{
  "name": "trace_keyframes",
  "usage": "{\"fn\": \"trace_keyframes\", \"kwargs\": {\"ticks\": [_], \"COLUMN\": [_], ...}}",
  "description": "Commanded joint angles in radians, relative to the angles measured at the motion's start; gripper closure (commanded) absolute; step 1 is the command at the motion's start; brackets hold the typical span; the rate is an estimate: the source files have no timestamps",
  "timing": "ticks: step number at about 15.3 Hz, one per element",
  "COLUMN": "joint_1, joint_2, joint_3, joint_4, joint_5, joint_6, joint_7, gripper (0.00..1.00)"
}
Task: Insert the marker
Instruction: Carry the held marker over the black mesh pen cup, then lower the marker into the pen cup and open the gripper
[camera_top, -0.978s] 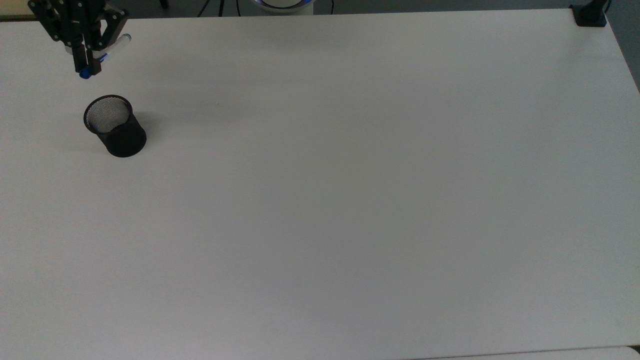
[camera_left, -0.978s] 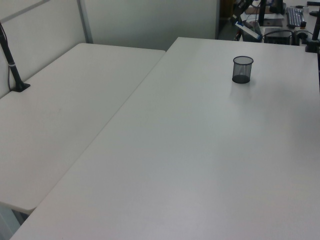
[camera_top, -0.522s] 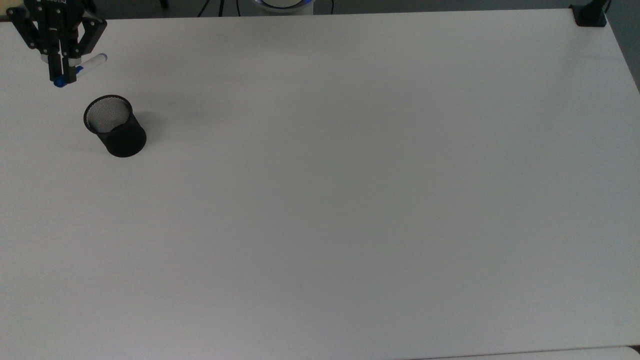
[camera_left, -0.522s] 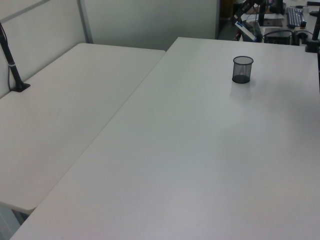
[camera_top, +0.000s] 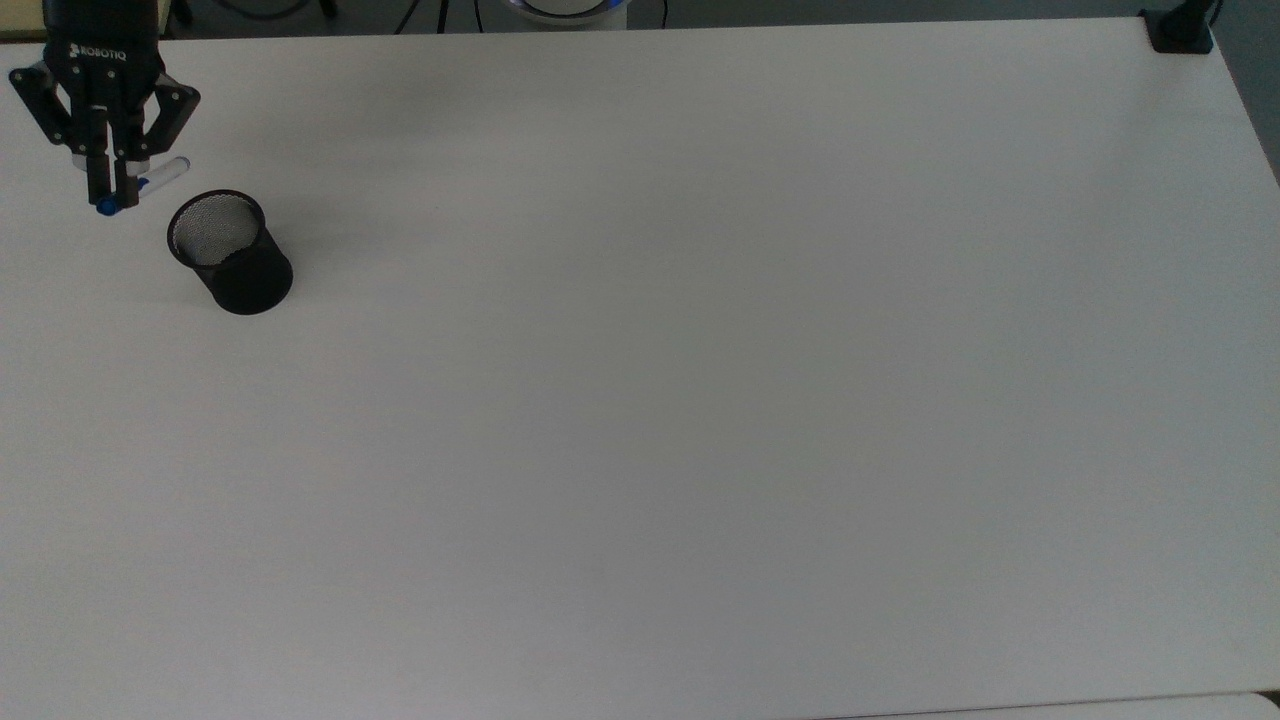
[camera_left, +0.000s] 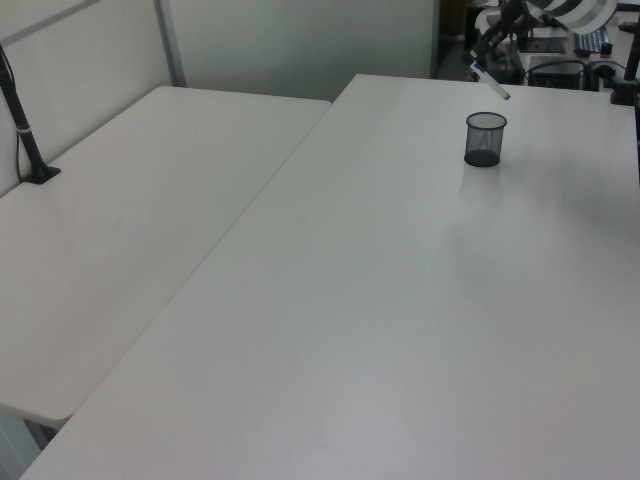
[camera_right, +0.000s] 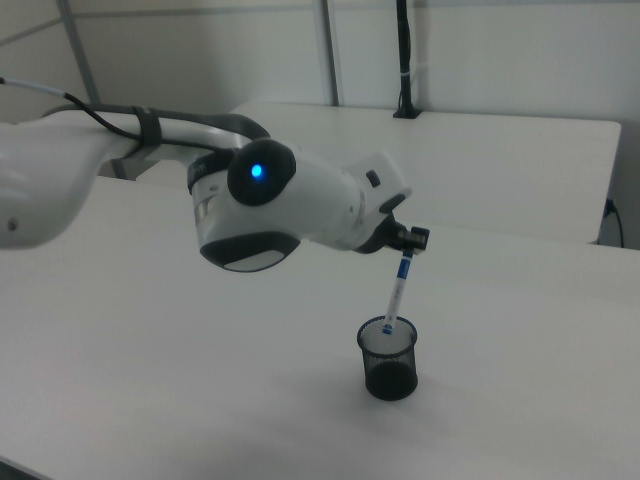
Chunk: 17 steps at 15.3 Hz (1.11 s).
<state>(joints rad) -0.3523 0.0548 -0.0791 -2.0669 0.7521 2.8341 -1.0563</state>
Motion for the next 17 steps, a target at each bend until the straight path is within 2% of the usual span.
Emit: {"fn": "trace_keyframes", "kwargs": {"ticks": [1, 4, 7, 17], "joint_1": [0.028, 0.064, 0.068, 0.064], "joint_2": [0.039, 0.074, 0.099, 0.096], "joint_3": [0.016, 0.021, 0.022, 0.024], "joint_4": [-0.009, -0.009, -0.007, -0.028], "joint_5": [0.124, 0.144, 0.147, 0.151], "joint_6": [0.071, 0.138, 0.159, 0.157], "joint_7": [-0.103, -0.105, -0.105, -0.134], "gripper": [0.97, 0.97, 0.97, 0.97]}}
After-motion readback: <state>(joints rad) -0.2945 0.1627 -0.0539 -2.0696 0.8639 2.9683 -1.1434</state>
